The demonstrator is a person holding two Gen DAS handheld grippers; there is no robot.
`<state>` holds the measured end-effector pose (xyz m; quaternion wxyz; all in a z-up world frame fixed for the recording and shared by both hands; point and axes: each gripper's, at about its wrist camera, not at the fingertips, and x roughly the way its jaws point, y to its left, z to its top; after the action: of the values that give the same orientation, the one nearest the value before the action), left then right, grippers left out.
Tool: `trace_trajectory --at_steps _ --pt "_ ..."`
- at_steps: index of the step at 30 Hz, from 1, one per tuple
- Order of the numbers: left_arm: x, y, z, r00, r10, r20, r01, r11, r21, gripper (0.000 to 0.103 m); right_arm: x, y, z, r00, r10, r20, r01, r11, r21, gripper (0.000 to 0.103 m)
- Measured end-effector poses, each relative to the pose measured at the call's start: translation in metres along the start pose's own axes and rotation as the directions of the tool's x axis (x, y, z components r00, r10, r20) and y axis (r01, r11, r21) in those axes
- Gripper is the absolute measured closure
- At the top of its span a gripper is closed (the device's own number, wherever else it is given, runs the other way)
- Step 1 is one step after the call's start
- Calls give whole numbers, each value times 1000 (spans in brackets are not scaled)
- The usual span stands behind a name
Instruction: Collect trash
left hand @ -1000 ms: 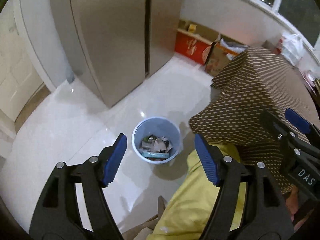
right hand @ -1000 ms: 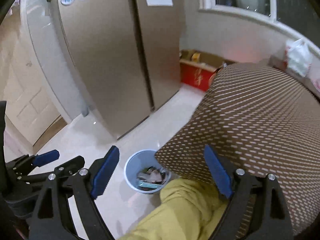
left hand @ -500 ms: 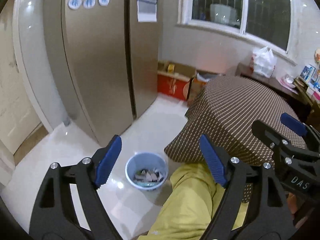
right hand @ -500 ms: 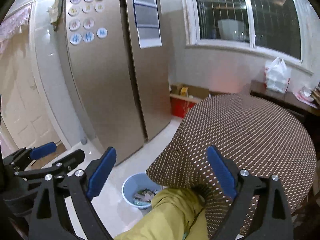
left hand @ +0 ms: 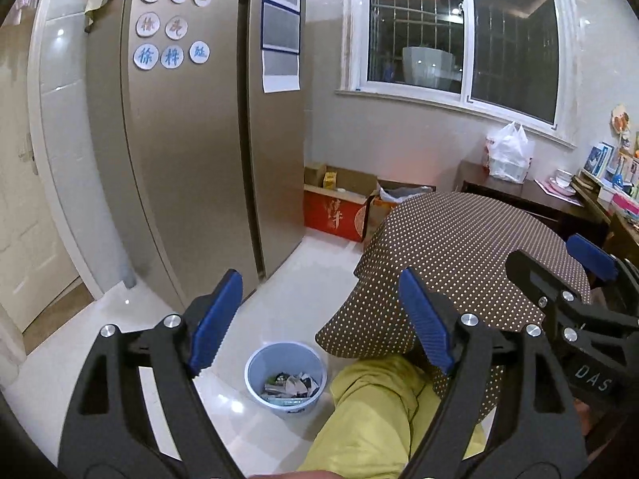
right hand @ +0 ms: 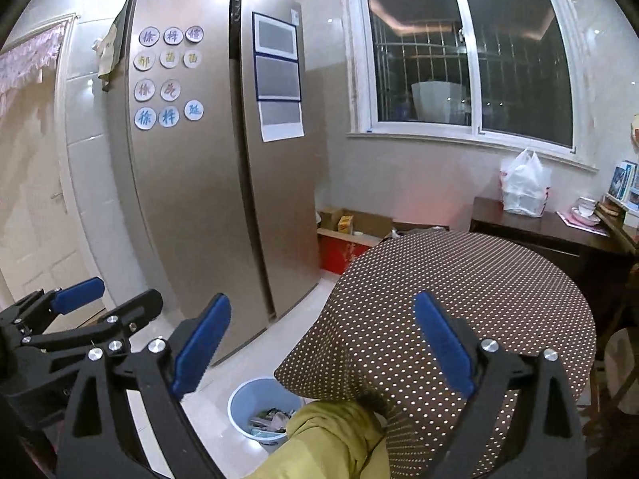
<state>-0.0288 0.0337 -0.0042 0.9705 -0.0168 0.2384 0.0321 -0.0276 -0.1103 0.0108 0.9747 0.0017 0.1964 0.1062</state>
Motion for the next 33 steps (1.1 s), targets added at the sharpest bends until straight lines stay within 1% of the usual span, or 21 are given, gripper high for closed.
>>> trace_trajectory --at_steps 14,33 --pt "-3 -9 7 999 -22 27 22 1000 1 23 -9 -8 4 998 -40 50 39 999 4 11" --pt "-3 -20 7 1000 -20 13 20 1000 7 23 -4 -17 2 999 -16 35 15 999 46 11"
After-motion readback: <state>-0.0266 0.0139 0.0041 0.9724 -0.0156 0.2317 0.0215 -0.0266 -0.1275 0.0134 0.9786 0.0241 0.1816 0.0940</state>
